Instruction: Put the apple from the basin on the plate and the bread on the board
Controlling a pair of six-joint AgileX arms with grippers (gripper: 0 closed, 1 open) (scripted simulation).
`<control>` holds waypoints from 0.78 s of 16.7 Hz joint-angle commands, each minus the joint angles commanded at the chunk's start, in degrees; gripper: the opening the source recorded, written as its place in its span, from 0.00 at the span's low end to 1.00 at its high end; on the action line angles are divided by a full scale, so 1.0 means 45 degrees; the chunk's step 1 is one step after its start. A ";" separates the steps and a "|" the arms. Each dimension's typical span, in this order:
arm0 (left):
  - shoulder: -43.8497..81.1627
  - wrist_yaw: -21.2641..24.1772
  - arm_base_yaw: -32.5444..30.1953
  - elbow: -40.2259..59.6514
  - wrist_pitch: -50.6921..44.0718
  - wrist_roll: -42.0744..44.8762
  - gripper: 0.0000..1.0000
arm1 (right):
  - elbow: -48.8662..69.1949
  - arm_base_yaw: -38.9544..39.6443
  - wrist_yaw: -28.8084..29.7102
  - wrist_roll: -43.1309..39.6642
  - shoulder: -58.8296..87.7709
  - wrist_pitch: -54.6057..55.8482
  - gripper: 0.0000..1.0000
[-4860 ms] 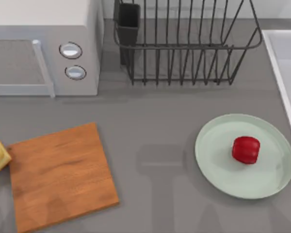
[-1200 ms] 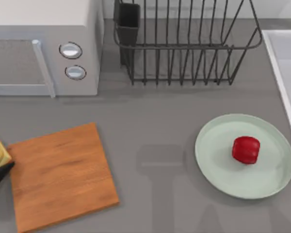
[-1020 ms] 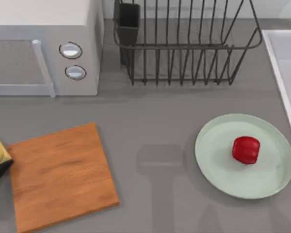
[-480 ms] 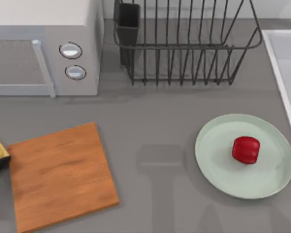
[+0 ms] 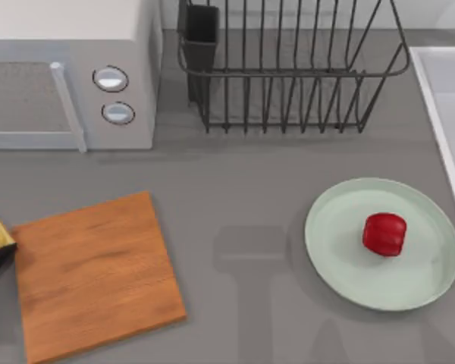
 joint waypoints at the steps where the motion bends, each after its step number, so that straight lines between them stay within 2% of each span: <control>1: -0.0014 -0.0004 0.0029 0.0005 -0.0029 0.0016 0.00 | 0.0000 0.0000 0.0000 0.0000 0.0000 0.0000 1.00; 5: -0.0751 0.0365 -0.0288 0.0048 -0.0819 0.0328 0.00 | 0.0000 0.0000 0.0000 0.0000 0.0000 0.0000 1.00; 9: -0.2538 0.1055 -0.0811 0.0121 -0.2863 0.0834 0.00 | 0.0000 0.0000 0.0000 0.0000 0.0000 0.0000 1.00; 13: -0.4306 0.1160 -0.0832 0.0422 -0.4763 0.0967 0.00 | 0.0000 0.0000 0.0000 0.0000 0.0000 0.0000 1.00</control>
